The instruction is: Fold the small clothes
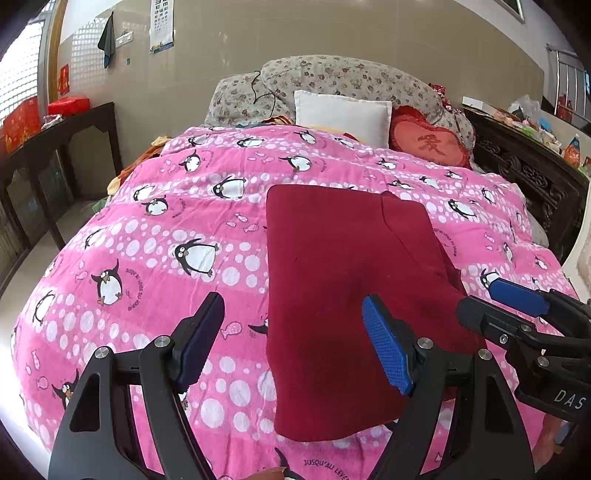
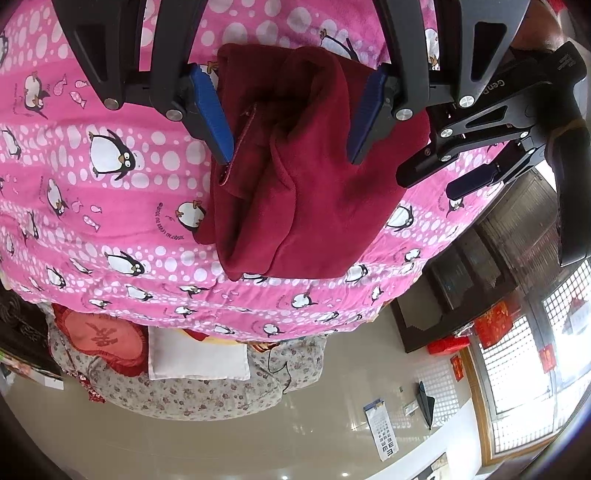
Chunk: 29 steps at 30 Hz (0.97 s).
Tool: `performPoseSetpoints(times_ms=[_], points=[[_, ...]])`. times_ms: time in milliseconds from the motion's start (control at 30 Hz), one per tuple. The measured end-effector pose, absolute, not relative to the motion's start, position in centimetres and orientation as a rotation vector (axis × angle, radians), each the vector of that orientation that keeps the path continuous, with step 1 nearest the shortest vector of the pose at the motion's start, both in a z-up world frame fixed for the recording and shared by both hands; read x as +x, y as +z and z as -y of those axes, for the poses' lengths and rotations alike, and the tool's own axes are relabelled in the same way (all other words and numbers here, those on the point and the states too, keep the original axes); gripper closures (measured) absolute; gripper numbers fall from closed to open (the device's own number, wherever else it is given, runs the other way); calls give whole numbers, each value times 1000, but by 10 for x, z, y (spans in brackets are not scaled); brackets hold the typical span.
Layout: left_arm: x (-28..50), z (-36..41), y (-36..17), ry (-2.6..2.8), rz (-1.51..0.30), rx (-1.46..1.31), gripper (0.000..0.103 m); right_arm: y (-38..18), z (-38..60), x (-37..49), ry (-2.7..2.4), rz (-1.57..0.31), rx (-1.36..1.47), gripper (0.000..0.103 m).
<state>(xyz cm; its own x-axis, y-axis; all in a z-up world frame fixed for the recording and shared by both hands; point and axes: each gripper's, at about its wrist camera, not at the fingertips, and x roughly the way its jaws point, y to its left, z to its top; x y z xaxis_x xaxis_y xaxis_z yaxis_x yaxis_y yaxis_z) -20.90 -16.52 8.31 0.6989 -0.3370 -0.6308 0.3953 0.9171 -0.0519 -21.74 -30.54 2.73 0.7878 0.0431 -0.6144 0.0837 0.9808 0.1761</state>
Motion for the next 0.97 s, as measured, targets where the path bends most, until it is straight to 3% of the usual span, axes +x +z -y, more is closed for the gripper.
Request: performPoseSetpoints(times_ms=[967], points=[[-208, 155, 89, -410, -632, 69, 25, 24, 302, -217, -14, -671, 211, 41]])
